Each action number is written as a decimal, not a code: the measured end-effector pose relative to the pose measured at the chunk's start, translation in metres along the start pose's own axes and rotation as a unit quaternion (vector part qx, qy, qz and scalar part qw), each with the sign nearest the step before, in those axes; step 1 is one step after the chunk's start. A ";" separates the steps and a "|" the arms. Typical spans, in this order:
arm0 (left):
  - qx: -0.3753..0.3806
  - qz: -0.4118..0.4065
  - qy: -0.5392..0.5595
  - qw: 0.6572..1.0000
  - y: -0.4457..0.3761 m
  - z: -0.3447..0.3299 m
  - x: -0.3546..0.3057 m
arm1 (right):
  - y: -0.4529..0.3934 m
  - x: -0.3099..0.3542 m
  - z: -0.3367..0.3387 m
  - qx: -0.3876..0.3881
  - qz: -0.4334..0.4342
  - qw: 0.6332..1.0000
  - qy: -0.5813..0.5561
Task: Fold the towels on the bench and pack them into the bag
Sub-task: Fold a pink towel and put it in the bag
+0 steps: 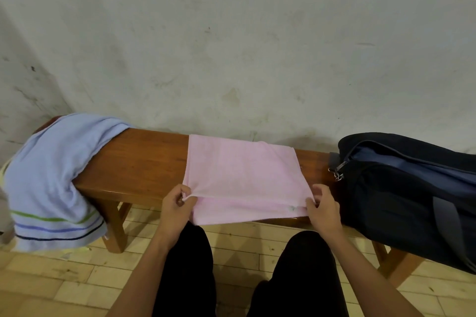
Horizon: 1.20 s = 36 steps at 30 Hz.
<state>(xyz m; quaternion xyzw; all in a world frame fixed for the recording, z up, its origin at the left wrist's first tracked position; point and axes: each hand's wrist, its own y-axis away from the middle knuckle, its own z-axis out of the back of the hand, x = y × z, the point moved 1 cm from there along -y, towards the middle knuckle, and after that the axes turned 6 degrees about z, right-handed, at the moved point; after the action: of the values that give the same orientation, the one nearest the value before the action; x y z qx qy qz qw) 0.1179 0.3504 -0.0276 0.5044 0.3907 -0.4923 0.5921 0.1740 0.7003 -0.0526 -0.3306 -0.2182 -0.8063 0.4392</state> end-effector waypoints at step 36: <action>0.065 0.193 0.029 0.979 0.025 0.045 -0.002 | 0.047 0.004 0.025 0.053 -0.111 0.963 -0.242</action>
<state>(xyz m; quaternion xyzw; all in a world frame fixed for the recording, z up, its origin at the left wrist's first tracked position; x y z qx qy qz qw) 0.1405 0.3069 -0.0122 0.6218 0.2706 -0.3782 0.6302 0.2209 0.6895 -0.0293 -0.4655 -0.3958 -0.7331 0.2985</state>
